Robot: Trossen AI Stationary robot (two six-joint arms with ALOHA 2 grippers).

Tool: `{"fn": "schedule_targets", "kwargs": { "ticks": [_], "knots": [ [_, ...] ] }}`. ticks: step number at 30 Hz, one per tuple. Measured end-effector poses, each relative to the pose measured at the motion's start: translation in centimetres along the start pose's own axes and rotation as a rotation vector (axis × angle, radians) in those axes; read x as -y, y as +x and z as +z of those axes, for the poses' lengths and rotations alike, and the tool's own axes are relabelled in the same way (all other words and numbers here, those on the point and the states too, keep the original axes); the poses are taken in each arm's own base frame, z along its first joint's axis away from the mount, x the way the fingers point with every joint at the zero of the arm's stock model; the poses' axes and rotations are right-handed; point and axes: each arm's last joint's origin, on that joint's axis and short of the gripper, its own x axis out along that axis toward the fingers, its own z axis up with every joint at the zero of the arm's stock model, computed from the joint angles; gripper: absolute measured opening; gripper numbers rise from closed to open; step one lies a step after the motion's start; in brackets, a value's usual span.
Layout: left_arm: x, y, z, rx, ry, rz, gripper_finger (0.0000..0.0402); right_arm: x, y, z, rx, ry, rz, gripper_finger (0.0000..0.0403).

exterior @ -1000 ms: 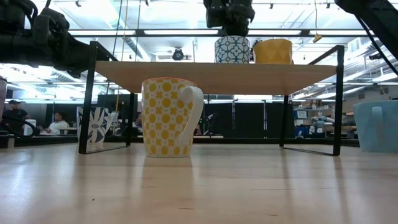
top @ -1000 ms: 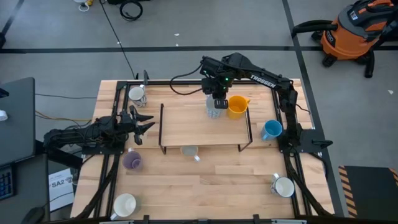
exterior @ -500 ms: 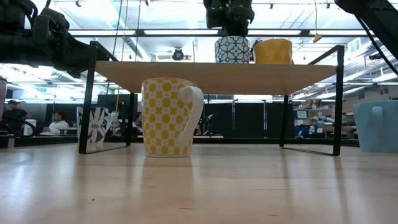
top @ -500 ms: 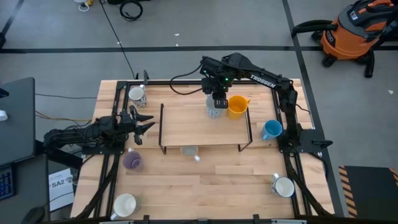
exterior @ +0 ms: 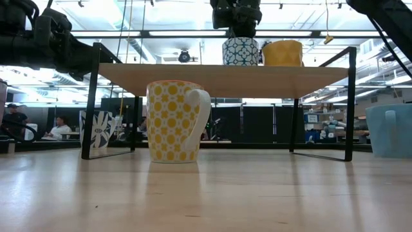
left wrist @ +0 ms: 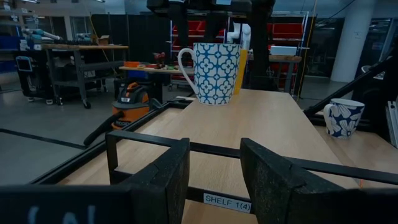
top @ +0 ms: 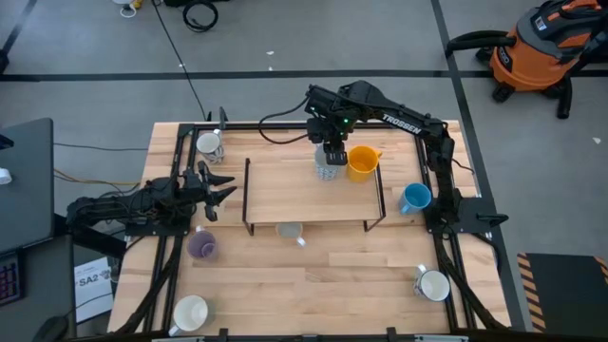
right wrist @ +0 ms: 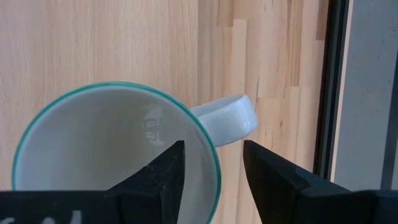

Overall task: Place coffee mugs
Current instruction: Put the blue mug on the shelf

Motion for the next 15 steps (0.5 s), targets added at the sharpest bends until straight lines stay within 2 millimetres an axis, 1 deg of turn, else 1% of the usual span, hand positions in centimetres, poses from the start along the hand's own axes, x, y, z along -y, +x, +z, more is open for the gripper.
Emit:
{"fn": "schedule_targets", "kwargs": {
  "ticks": [10,15],
  "knots": [
    [0.0,0.0,0.0,0.0,0.0,0.0,0.0149,-0.1,0.0,0.0,0.0,-0.025,0.001,0.0168],
    [0.0,0.0,0.0,0.0,0.0,0.0,0.0149,-0.3,-1.2,0.1,0.027,-0.031,-0.009,0.0168]
  ]
}}
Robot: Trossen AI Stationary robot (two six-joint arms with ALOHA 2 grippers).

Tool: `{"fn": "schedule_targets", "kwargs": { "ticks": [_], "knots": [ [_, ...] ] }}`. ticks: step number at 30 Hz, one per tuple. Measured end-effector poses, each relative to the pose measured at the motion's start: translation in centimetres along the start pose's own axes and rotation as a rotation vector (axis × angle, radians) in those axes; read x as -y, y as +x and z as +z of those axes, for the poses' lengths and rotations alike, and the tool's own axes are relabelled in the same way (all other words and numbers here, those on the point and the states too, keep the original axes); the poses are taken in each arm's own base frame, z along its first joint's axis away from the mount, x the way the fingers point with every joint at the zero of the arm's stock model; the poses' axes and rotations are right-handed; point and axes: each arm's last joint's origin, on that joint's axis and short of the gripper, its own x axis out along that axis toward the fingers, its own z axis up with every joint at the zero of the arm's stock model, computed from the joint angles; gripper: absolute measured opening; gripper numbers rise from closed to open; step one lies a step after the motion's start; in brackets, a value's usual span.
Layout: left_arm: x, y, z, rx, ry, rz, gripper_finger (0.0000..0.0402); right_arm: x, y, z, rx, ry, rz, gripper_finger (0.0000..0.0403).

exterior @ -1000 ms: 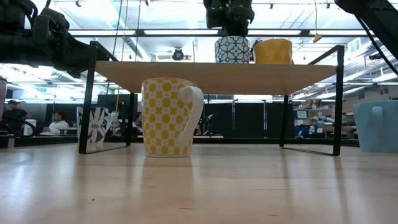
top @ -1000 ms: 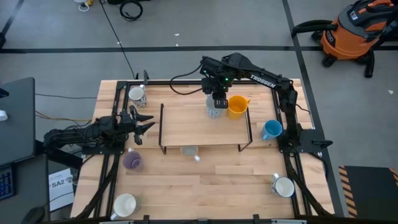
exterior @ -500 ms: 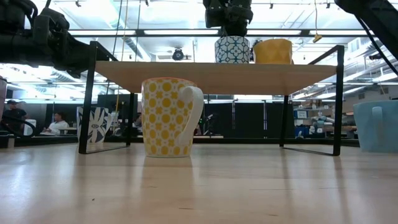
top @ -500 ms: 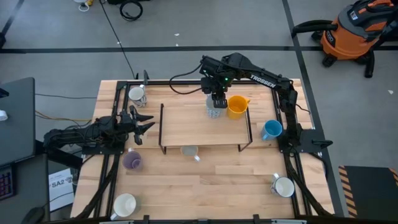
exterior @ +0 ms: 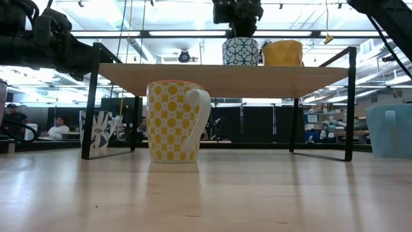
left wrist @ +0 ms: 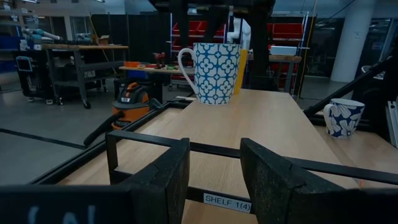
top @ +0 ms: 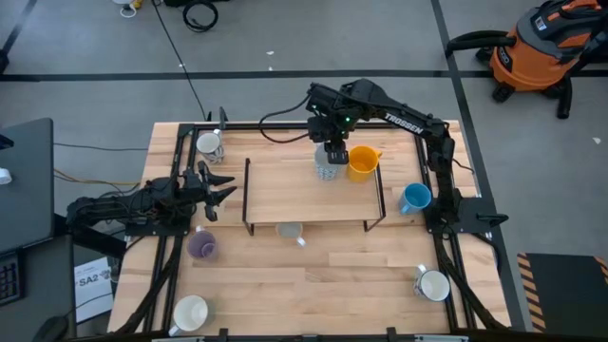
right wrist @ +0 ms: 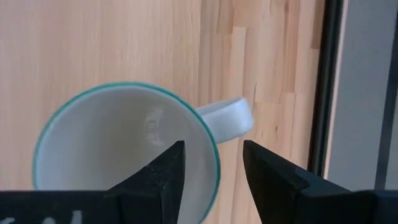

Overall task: Place coffee mugs
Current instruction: Put the blue mug on the shelf

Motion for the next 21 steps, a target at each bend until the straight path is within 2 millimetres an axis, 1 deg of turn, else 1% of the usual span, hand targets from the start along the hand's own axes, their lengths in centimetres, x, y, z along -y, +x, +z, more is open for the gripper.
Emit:
{"fn": "schedule_targets", "kwargs": {
  "ticks": [5,9,12,17,21],
  "knots": [
    [0.0,0.0,0.0,0.0,0.0,0.0,0.0149,-0.1,-1.6,0.1,0.053,-0.005,-0.023,0.0168],
    [0.0,0.0,0.0,0.0,0.0,0.0,0.0149,-0.5,-2.9,-0.4,0.073,-0.004,-0.027,0.0168],
    [0.0,0.0,0.0,0.0,0.0,0.0,0.0149,-0.8,-4.2,-0.9,0.093,0.035,-0.031,0.0168],
    [0.0,0.0,0.0,0.0,0.0,0.0,0.0149,-1.8,-7.0,-2.2,0.15,0.144,-0.042,0.0168],
    [0.0,0.0,0.0,0.0,0.0,0.0,0.0149,-3.3,-9.8,-3.3,0.221,0.193,-0.048,0.0168]
  ]
}}
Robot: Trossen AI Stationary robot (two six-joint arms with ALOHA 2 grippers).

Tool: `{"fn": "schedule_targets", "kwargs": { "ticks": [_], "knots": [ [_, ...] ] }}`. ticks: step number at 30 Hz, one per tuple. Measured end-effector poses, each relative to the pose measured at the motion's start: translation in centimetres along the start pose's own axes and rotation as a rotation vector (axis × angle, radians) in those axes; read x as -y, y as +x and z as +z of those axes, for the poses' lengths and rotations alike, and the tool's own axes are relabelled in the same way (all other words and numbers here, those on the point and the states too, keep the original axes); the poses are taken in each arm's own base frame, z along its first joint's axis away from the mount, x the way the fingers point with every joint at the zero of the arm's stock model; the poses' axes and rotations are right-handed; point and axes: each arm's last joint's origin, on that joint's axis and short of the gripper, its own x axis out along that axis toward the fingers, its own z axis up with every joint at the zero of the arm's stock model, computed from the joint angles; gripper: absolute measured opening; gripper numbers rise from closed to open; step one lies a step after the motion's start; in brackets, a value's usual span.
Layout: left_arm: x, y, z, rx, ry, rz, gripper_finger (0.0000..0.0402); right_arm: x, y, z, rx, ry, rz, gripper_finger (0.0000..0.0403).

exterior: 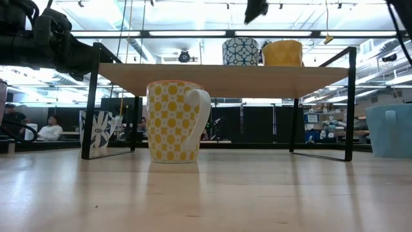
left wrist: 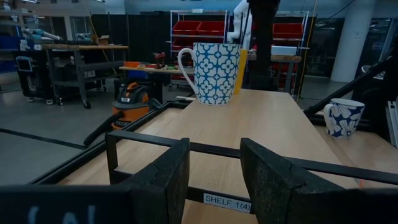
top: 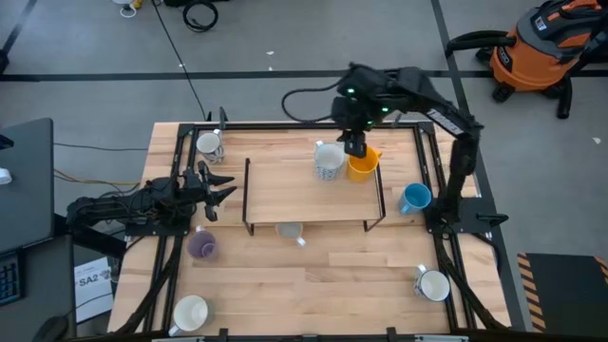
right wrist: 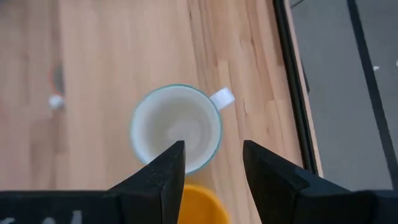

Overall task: Place coffee mugs
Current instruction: Put the blue mug on the shelf

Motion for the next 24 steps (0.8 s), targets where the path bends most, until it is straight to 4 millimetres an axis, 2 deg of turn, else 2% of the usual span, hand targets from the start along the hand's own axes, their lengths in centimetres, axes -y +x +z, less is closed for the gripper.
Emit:
{"fn": "schedule_targets", "kwargs": {
  "ticks": [5,11,16,24],
  "knots": [
    [0.0,0.0,0.0,0.0,0.0,0.0,0.0149,-2.5,-2.9,-1.2,0.055,0.053,0.003,0.0168],
    [0.0,0.0,0.0,0.0,0.0,0.0,0.0149,-6.3,-4.5,-3.9,0.038,0.105,-0.054,0.0168],
    [0.0,0.0,0.0,0.0,0.0,0.0,0.0149,-8.6,-3.9,-7.1,-0.027,0.242,-0.104,0.0168],
    [0.0,0.0,0.0,0.0,0.0,0.0,0.0149,-10.4,-1.2,-12.1,-0.191,0.487,-0.112,0.0168]
  ]
}}
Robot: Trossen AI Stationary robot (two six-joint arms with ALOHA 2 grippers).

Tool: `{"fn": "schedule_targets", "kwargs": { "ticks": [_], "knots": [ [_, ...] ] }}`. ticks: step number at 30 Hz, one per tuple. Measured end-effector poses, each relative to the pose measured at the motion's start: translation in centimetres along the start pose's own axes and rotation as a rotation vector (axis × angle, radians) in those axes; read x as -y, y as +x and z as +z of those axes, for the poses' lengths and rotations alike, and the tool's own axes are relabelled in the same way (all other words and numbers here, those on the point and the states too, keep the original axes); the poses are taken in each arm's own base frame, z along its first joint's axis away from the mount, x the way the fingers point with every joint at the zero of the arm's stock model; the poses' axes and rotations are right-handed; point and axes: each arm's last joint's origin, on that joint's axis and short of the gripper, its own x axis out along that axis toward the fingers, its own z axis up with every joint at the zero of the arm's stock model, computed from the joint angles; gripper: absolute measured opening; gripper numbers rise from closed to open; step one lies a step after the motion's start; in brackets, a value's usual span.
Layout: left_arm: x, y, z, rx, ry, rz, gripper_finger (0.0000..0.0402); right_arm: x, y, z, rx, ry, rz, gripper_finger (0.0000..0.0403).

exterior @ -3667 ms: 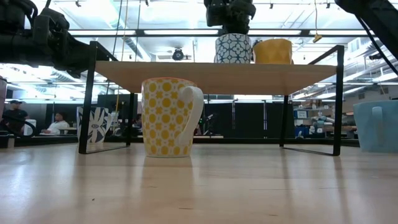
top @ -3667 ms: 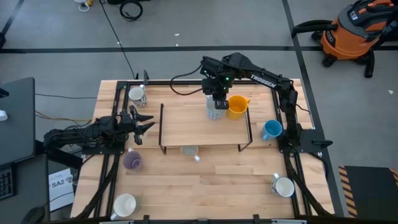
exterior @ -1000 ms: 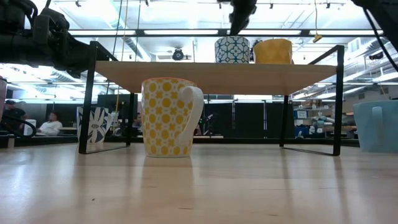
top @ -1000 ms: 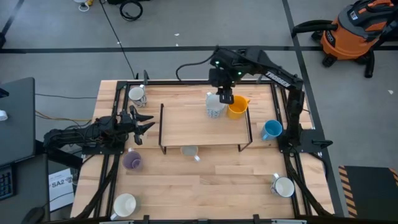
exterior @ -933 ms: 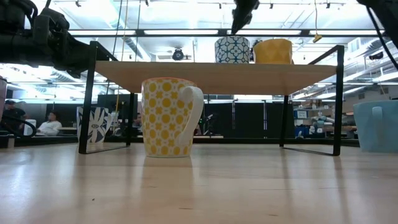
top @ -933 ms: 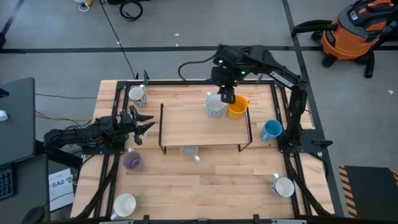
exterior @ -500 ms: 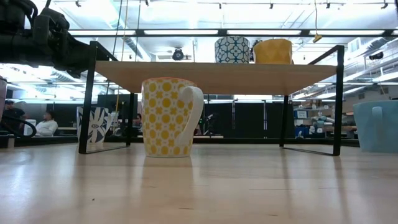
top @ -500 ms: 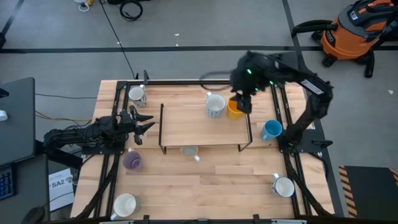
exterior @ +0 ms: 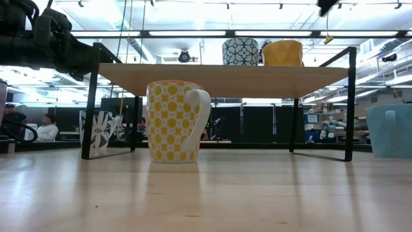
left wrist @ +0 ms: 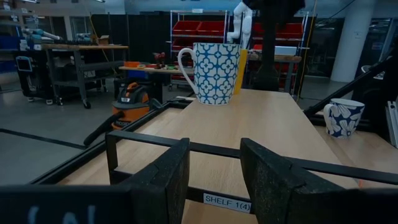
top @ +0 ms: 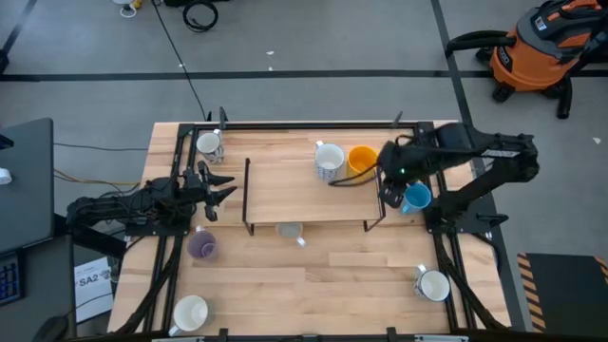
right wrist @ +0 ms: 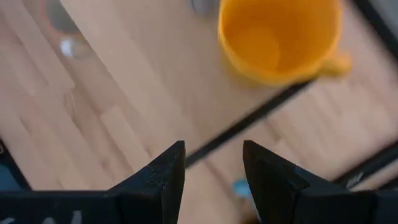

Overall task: Place coffee mugs
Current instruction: Put the blue mug on the shelf

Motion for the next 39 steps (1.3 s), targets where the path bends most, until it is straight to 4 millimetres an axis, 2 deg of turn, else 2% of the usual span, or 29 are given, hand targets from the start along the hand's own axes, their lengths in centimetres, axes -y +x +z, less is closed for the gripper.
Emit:
{"fn": "schedule_targets", "kwargs": {
  "ticks": [7,13,39],
  "knots": [
    [0.0,0.0,0.0,0.0,0.0,0.0,0.0149,0.7,3.0,-3.3,-0.108,0.105,-0.071,0.0168],
    [0.0,0.0,0.0,0.0,0.0,0.0,0.0149,1.7,5.3,-5.3,-0.165,0.195,-0.151,0.0168],
    [0.0,0.0,0.0,0.0,0.0,0.0,0.0149,3.7,13.4,-9.2,-0.238,0.261,-0.395,0.0168]
  ]
}}
